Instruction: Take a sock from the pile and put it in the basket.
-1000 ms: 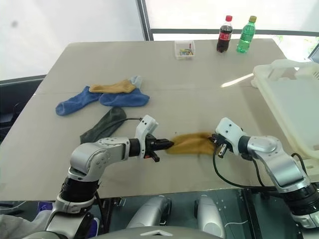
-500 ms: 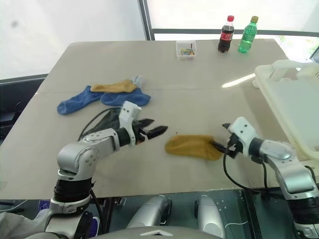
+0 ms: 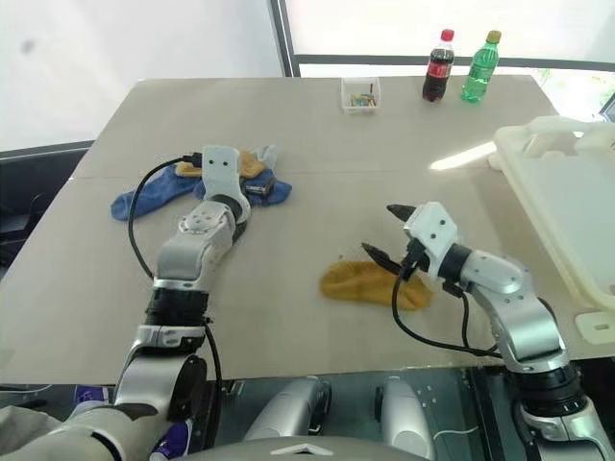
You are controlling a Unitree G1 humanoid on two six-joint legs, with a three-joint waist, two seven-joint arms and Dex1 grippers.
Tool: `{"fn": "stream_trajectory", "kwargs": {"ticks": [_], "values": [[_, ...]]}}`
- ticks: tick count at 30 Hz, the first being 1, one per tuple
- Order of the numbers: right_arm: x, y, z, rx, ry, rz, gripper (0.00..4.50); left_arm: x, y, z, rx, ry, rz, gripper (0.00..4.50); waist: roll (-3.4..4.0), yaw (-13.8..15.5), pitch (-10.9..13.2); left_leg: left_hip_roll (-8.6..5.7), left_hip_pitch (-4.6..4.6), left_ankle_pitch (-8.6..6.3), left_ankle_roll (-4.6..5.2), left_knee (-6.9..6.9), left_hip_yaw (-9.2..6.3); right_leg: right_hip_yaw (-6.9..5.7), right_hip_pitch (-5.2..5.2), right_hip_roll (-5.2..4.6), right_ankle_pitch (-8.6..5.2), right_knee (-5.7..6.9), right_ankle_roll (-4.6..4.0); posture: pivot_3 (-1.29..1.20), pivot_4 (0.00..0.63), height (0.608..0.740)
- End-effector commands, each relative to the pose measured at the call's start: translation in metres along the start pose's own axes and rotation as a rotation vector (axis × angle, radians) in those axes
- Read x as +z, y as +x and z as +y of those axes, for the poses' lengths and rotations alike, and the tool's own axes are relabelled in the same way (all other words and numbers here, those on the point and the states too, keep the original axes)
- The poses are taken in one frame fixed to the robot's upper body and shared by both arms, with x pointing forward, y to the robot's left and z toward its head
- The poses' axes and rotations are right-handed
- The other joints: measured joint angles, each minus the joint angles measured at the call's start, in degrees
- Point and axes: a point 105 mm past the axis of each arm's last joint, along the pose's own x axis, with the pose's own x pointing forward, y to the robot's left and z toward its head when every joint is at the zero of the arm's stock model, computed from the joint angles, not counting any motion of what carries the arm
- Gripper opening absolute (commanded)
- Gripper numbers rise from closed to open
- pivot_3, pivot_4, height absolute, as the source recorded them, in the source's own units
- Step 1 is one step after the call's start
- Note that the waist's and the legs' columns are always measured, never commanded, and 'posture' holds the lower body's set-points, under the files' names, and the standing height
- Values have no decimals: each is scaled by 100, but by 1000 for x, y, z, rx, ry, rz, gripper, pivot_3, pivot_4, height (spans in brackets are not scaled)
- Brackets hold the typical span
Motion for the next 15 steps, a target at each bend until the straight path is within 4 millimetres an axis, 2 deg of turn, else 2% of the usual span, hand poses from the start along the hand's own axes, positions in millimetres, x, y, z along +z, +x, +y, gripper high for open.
{"fn": "stream_trajectory", "kwargs": {"ticks": [1, 7, 15], "values": [[14, 3, -4, -17, -53, -49, 4240, 13, 11, 12, 70, 17, -37, 4500, 0, -1, 0, 0, 0, 0, 0, 0, 0, 0, -1, 0, 0, 0, 0, 0, 150, 740], [14, 2, -6, -32, -56, -45, 4240, 7, 21, 16, 128, 74, -8, 4500, 0, -16, 0, 0, -1, 0, 0, 0, 0, 0, -3, 1, 0, 0, 0, 0, 150, 740], [13, -1, -7, -39, -58, -39, 4240, 6, 16, 20, 165, 45, -3, 4500, 0, -15, 0, 0, -1, 0, 0, 0, 0, 1, -4, 2, 0, 2, 0, 0, 150, 740]]}}
